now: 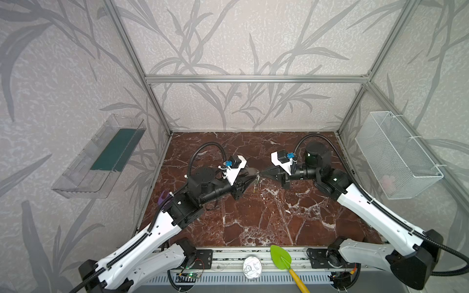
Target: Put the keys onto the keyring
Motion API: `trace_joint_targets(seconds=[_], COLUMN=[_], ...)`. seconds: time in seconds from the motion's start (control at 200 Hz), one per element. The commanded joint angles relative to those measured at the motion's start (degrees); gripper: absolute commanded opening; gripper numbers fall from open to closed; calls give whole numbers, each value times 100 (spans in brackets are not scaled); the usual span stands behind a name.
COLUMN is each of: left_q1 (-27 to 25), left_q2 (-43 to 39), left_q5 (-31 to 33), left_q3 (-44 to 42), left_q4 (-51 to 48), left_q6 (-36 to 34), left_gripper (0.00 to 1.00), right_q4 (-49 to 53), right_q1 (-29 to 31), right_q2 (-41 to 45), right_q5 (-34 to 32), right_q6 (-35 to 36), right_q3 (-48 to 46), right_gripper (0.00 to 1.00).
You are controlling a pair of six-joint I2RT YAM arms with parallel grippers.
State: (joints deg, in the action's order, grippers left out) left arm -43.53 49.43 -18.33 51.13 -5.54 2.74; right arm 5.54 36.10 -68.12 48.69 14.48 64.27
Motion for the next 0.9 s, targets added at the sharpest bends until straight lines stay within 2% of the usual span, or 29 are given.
trace_joint_targets(seconds=[0.0, 0.18, 0.48, 0.7, 0.895], left_q1=[-42, -42, -42, -42, -42], left_q2=[-222, -293, -197, 191, 357], left_q5=[253, 491, -290, -564, -464], left_q3=[-31, -8, 0, 174, 279], left_q4=[35, -108, 101, 259, 359], left_q6=[-52, -111, -24, -2, 7], left_gripper=[33, 33, 33, 33, 33], right_q4=[-323, -404, -466, -444, -382], right_q1=[-24, -24, -22, -24, -13], right_q2=[8, 44, 27, 61, 97], right_q5=[-353, -312, -278, -74, 27], right_q6=[-239, -288, -317, -295, -225], right_q3=[-63, -103, -119, -141, -169], right_gripper=[0, 0, 0, 0, 0])
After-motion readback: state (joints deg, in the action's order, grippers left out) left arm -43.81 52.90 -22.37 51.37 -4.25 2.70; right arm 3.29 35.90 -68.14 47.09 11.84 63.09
